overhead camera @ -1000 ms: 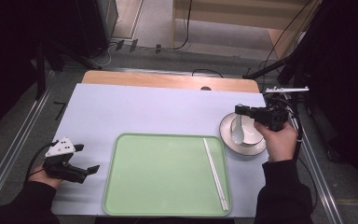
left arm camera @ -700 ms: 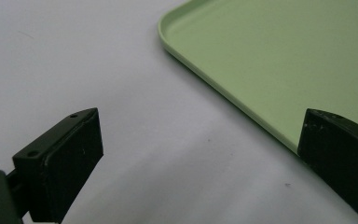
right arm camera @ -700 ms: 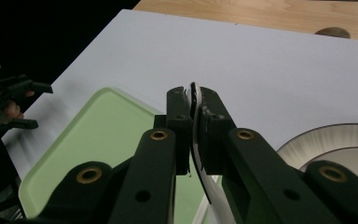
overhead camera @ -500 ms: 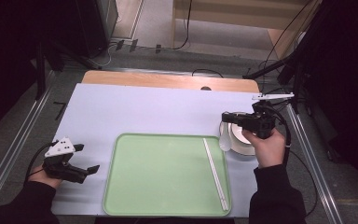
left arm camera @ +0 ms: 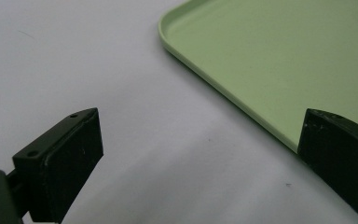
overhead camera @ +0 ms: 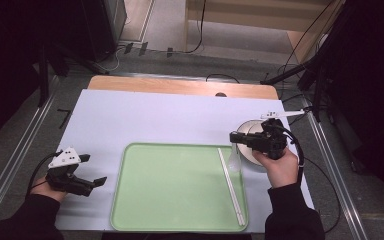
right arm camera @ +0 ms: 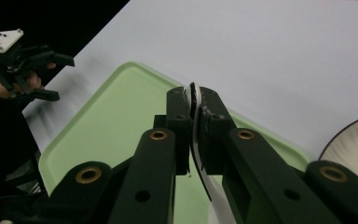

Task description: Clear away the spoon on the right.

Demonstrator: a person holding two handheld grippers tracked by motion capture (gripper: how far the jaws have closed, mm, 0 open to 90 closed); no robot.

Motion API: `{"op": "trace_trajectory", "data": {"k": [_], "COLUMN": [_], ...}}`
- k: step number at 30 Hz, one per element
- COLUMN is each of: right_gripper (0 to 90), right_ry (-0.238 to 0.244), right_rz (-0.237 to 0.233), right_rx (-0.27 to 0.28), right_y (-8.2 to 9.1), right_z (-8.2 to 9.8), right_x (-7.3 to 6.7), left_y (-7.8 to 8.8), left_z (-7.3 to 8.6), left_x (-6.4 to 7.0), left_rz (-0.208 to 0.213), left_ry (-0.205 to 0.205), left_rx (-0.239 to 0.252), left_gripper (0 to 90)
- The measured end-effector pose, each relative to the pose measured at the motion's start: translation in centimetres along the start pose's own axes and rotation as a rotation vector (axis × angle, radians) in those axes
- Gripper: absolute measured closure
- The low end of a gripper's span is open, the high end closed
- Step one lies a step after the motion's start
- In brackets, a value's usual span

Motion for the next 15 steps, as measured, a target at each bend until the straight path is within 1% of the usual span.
{"op": "trace_trajectory", "data": {"k": [5,9,11,15], "right_gripper": [85.1,85.0,85.0,84.9], "right_ry": [0.015,0.017,0.030,0.030], "right_rz": [-0.003,-0.016,-0.015,-0.024], "right_rx": [-0.016,-0.032,-0.042,-0.057], "right_y": [-0.3,-0.5,-0.6,-0.7], "right_z": [0.9,1.7,2.1,2.9], "right_x": [-0.6,-1.2,-1.5,-2.0], "left_y": [0.0,0.0,0.0,0.0], "left_z": [0.0,0.0,0.0,0.0], "left_x": [0.0,0.0,0.0,0.0], "left_rz": [0.000,0.000,0.000,0.000], "left_ry": [0.001,-0.002,0.000,0.000], "left_rx": [-0.002,-0.006,-0.007,-0.007], "left_gripper": [0.0,0.0,0.0,0.0]}}
Point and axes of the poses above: each handheld gripper's, and its own axes: y roughly backward along the jaws, z roughly out of its underside, x roughly to its right, the point moved 5 cm from there along -y, roughly forward along the jaws, and after that the axes turned 14 degrees about x, right-handed, at the moved point
